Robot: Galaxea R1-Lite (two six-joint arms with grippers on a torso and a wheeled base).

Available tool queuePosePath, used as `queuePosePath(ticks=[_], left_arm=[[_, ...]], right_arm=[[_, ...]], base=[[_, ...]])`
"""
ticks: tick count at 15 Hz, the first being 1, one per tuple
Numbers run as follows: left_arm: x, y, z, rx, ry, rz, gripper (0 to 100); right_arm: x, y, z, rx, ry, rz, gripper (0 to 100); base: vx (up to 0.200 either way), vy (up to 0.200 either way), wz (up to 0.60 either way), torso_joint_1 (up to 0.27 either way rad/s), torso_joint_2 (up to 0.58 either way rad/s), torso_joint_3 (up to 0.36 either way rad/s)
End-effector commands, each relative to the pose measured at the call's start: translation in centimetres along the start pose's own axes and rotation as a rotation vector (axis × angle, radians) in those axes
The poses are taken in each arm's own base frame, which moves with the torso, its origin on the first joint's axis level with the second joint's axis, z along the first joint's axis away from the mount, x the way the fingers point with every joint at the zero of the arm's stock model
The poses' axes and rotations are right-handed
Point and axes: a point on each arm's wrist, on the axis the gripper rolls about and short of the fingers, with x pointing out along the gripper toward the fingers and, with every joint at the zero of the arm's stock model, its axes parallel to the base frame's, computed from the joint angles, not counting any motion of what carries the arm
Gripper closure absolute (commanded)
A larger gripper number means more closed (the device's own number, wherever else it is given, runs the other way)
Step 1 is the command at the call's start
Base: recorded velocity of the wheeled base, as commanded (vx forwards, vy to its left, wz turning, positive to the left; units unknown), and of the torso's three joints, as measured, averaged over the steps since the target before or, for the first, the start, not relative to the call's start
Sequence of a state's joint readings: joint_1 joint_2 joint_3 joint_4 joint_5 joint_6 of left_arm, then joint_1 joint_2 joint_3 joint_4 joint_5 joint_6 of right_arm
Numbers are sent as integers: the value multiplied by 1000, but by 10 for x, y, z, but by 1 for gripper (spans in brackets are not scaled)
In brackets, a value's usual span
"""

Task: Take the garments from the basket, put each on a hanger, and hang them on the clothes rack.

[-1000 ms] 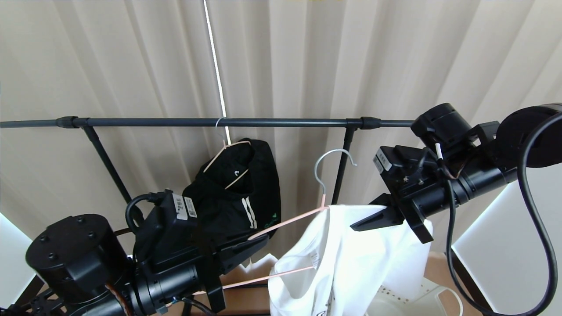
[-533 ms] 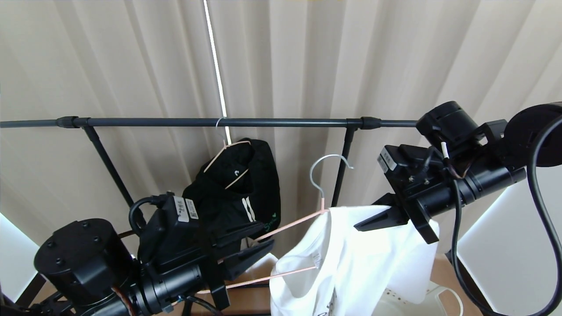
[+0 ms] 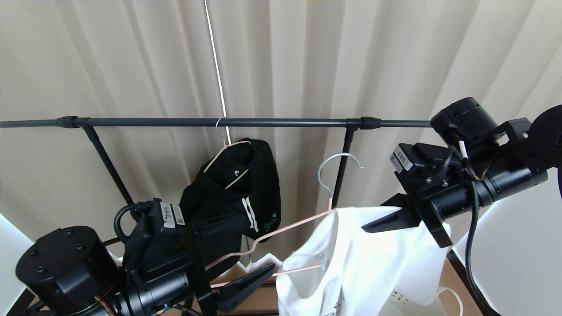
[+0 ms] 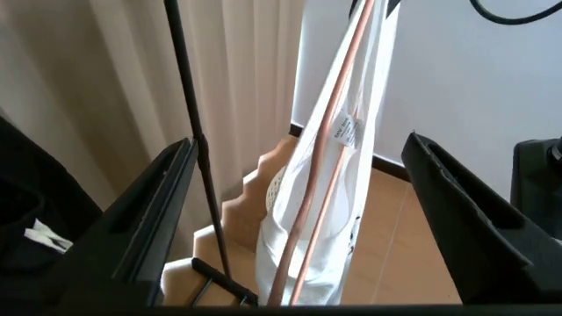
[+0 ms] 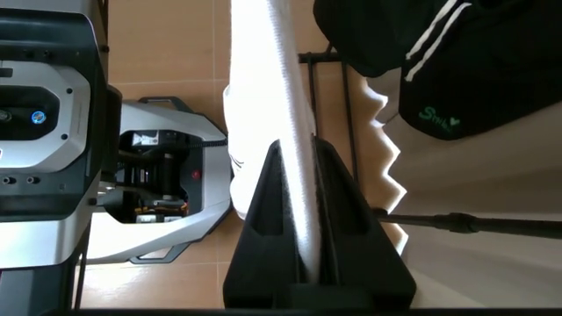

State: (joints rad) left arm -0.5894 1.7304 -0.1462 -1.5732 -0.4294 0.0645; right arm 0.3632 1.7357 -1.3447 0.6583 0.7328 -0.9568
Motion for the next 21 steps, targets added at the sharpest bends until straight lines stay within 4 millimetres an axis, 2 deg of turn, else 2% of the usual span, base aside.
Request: queuePosePath(ticks=[1, 5, 8, 10, 12, 13, 15, 17, 19, 20, 21], left_arm=[[-29, 2, 19, -49, -78, 66, 0], [-52, 10, 34, -197, -150, 157, 0], [-59, 11, 44, -276, -45, 188, 0], [-63, 8, 65, -370, 119, 209, 0], [-59, 10, 72, -434, 251, 256, 0], [-52, 6, 71, -462, 329, 275, 0], [-29, 4, 52, -456, 445, 332, 0], [-5, -1, 34, -435, 546, 364, 0], [16, -11, 22, -431, 610, 338, 0], [17, -12, 22, -431, 612, 337, 0], [37, -22, 16, -419, 641, 341, 0]], right_arm=[[-12, 6, 2, 1, 11, -49, 100], [-33, 19, 13, -35, 94, -215, 100], [-45, 31, 13, -74, 121, -395, 100], [-50, 51, 1, -149, 100, -605, 100], [-44, 66, -16, -158, 69, -692, 100], [-32, 76, -33, -135, 47, -741, 100], [-14, 83, -45, -73, -38, -792, 100], [0, 73, -46, -6, -76, -832, 100], [9, 69, -44, -19, -82, -866, 100], [9, 69, -45, -19, -83, -866, 100], [11, 71, -41, -41, -109, -876, 100]], base=[[0, 0, 0, 0, 0, 0], [0, 0, 0, 0, 0, 0], [0, 0, 0, 0, 0, 0], [0, 0, 0, 0, 0, 0], [0, 0, 0, 0, 0, 0], [0, 0, 0, 0, 0, 0], [0, 0, 0, 0, 0, 0], [0, 0, 0, 0, 0, 0], [0, 0, 0, 0, 0, 0], [0, 0, 0, 0, 0, 0], [0, 0, 0, 0, 0, 0]])
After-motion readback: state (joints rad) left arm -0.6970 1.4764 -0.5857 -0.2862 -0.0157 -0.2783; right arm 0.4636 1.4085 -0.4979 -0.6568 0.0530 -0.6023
